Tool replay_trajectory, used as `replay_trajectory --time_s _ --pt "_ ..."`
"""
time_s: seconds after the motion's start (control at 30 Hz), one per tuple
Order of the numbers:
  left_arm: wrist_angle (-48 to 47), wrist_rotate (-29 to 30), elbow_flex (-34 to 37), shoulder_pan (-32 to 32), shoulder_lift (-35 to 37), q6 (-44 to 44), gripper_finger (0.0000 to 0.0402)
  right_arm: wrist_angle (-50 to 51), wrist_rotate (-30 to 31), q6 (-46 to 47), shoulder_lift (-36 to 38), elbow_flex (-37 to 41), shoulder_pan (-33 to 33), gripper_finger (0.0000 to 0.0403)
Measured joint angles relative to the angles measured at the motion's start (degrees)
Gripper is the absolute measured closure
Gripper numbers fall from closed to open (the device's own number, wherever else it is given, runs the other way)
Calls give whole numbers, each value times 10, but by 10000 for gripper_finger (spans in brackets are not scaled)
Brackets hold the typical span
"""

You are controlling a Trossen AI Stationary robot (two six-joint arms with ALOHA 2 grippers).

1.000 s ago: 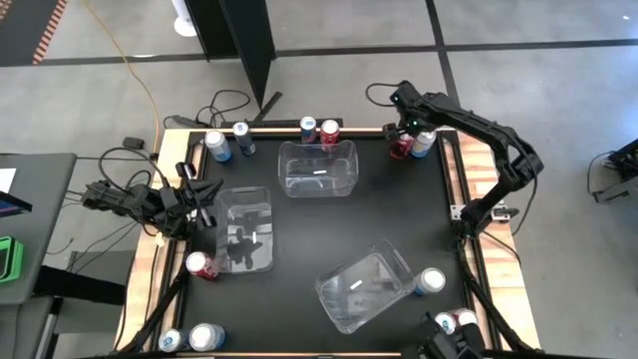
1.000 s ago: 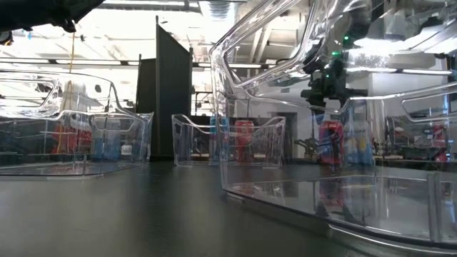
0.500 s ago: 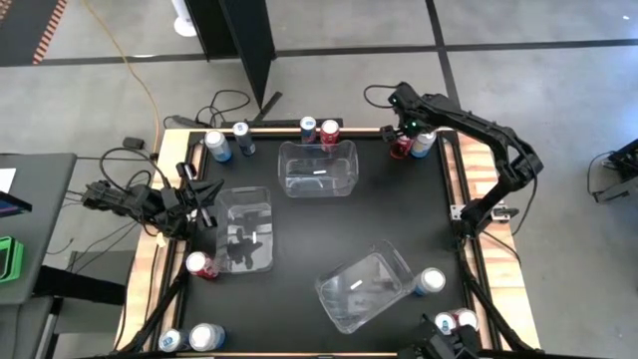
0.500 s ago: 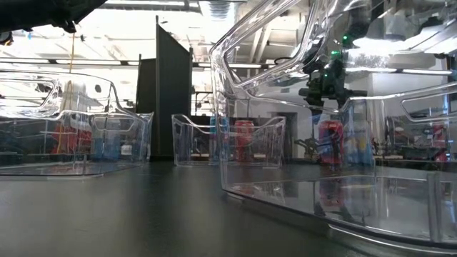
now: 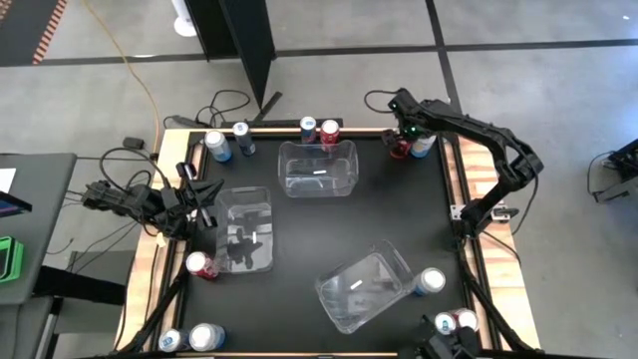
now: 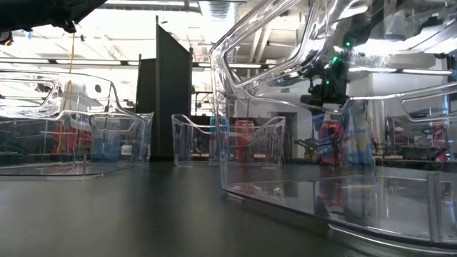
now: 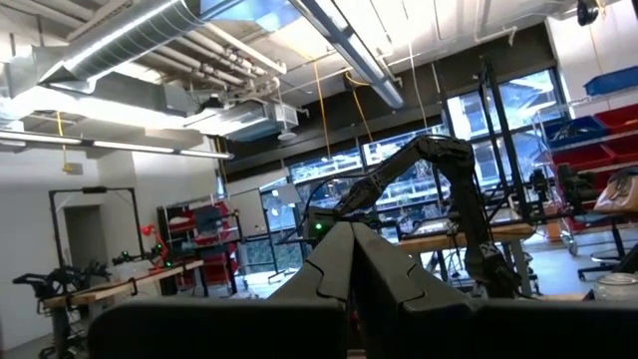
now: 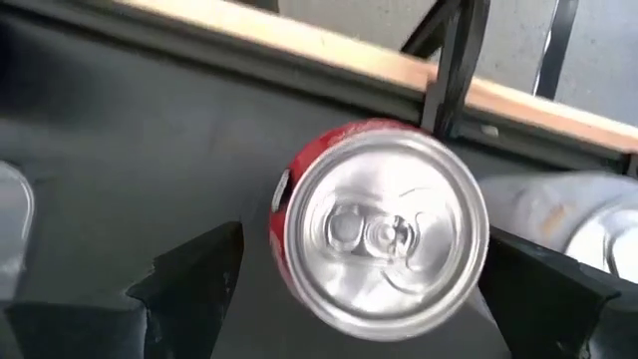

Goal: Sort soda cans
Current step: Put the red soda can into the top transparent bin

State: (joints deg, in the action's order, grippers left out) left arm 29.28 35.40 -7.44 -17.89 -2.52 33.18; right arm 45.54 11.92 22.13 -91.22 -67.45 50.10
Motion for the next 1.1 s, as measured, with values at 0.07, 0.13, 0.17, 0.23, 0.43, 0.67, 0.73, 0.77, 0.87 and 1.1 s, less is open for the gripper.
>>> replay_trajectory --time_s 0.07,0.13,0.17,0.23,0.43,0.67,0.73,0.77,0.87,1.1 --pt "0 0 0 0 0 0 401 -14 0 0 0 12 4 3" --pt "0 0 0 0 0 0 401 -18 0 4 0 23 4 3" --pt "0 0 0 0 0 0 401 -18 0 4 0 27 4 3" --pt "0 0 0 0 0 0 401 -27 0 5 0 33 5 3" --pt "0 0 0 0 0 0 401 -71 4 8 0 49 9 3" --pt "0 -1 0 0 0 0 401 -72 14 15 0 50 11 6" --pt "0 -1 0 0 0 0 401 -73 15 16 0 50 11 13" --pt "0 -1 0 0 0 0 401 -73 15 16 0 50 11 18" --pt "-1 -1 0 0 0 0 401 -73 16 16 0 50 11 33" --pt "-1 -1 0 0 0 0 401 -73 18 15 0 50 11 67"
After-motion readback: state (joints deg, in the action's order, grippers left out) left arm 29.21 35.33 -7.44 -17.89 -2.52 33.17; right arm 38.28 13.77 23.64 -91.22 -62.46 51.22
